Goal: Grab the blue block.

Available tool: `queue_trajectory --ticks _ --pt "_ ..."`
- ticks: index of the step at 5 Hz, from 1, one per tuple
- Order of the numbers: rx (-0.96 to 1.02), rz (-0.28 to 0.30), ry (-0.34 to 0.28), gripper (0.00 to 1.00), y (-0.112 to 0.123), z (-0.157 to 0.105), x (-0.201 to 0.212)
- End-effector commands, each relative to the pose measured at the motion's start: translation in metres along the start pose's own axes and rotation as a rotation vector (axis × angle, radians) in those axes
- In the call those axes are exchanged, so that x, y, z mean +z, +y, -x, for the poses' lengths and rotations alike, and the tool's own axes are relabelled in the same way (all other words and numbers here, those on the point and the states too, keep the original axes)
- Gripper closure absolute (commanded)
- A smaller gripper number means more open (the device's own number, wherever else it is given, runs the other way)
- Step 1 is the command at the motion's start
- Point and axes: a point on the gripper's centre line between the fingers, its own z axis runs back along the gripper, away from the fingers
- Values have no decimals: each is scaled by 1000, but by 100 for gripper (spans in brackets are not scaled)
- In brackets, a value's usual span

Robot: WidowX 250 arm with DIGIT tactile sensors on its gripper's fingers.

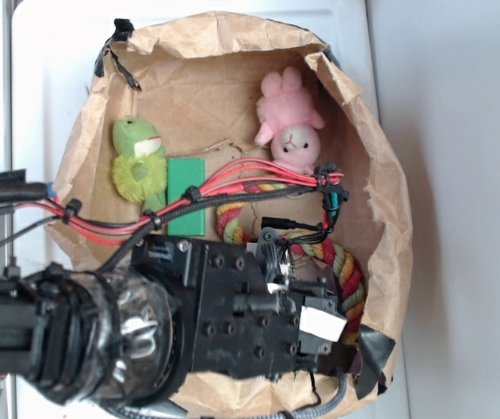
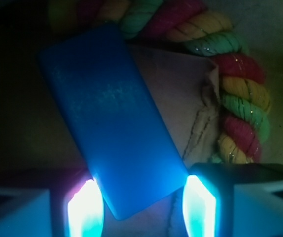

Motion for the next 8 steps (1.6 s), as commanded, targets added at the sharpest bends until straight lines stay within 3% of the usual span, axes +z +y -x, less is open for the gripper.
queue_trajectory --ticks 1,2,4,5,6,8 --pt "167 21 -69 100 45 -24 50" --pt "201 40 -62 100 55 -23 68" --pt "181 34 -85 100 51 -8 108" --pt "144 17 -75 0 48 -6 98" --pt "126 19 -59 0 46 -7 87" --pt "30 10 -86 0 28 -7 64"
